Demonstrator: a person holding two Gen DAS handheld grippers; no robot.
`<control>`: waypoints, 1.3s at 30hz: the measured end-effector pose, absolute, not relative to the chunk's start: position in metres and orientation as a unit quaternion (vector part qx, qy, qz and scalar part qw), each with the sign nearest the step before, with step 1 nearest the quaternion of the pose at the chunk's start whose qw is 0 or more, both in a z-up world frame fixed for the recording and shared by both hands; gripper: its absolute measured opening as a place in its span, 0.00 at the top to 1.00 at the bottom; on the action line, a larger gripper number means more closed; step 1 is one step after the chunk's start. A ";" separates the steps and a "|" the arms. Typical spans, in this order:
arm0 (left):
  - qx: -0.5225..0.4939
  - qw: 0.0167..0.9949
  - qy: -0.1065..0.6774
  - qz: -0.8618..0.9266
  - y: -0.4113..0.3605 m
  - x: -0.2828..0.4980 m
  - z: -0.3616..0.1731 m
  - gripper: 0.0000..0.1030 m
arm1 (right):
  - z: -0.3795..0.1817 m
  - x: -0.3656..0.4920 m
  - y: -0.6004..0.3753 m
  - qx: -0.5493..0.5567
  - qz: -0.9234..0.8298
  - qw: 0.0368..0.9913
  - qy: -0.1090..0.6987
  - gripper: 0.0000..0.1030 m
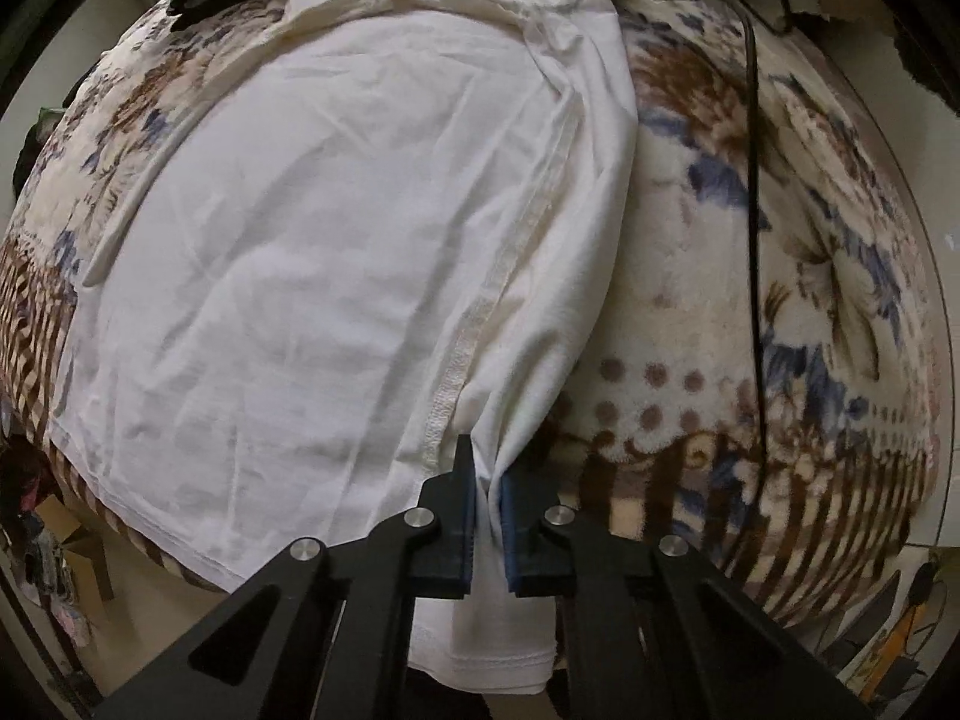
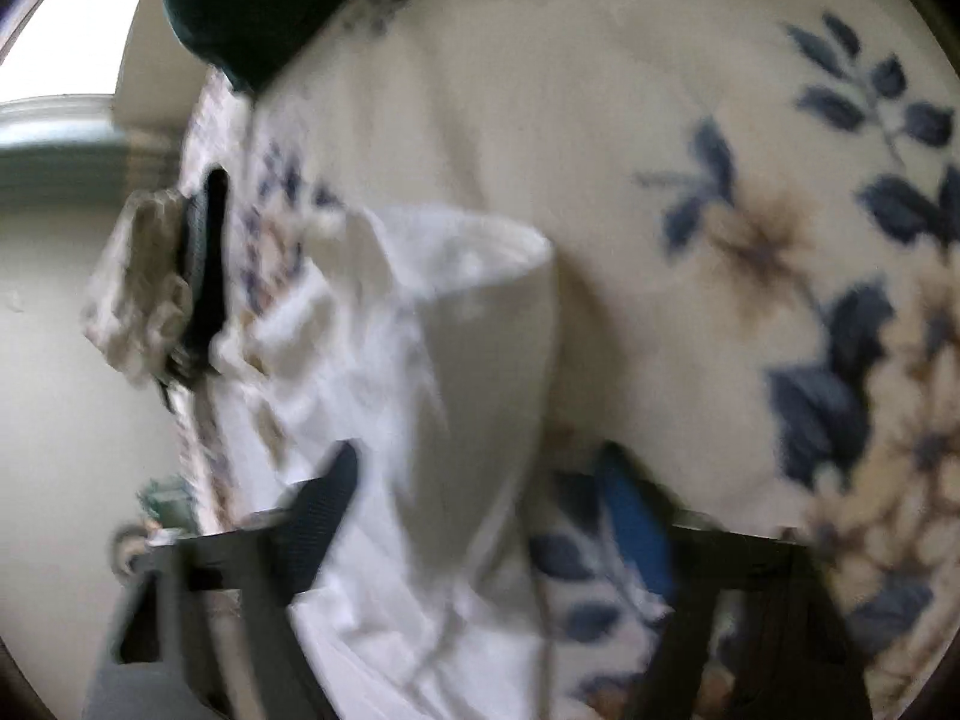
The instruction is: Fold small clothes
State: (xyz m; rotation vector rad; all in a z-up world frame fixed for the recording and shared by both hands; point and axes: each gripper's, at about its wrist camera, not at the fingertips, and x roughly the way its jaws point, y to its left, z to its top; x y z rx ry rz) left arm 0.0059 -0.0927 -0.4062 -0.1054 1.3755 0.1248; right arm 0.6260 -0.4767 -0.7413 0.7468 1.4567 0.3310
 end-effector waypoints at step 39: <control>-0.345 0.714 0.590 0.155 0.224 -0.005 -0.445 0.89 | -0.672 0.706 -0.071 -0.065 0.084 0.714 0.692 0.94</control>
